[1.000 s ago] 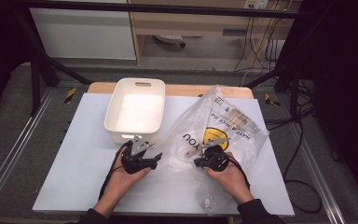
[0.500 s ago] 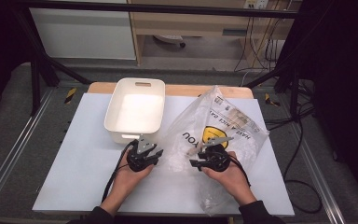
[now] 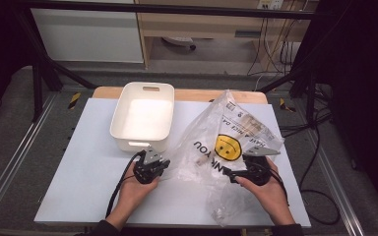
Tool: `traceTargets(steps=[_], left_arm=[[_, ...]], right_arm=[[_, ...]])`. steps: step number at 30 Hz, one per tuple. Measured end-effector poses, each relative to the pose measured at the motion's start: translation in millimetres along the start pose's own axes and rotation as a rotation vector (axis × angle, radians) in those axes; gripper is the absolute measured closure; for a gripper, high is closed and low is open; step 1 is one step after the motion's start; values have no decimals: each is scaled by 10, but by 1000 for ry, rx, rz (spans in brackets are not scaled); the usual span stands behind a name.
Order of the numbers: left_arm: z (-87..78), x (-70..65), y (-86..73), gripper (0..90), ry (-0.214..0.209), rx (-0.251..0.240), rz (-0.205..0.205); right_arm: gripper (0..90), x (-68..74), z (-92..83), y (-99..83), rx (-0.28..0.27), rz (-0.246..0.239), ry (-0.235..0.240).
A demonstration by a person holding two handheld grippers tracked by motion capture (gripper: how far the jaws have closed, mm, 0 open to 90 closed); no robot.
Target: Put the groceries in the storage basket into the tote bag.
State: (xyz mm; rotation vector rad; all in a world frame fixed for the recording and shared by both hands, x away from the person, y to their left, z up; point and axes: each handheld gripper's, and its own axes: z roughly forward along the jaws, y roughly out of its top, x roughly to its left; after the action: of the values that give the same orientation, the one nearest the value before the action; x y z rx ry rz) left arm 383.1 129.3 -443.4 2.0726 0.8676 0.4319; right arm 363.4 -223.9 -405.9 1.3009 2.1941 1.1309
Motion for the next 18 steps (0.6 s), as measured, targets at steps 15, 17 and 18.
traceTargets(steps=[15, 17, 18], left_arm=[[-72, 21, -45, 893, -9, 10, -12], [-72, 23, -46, 893, -10, 12, -12], [-72, 25, -47, 893, -10, 11, -13]], right_arm=[[191, -385, -237, -517, 167, 145, -174], [171, -402, -202, -545, 186, 152, -179], [164, -402, -187, -550, 192, 153, -181]])
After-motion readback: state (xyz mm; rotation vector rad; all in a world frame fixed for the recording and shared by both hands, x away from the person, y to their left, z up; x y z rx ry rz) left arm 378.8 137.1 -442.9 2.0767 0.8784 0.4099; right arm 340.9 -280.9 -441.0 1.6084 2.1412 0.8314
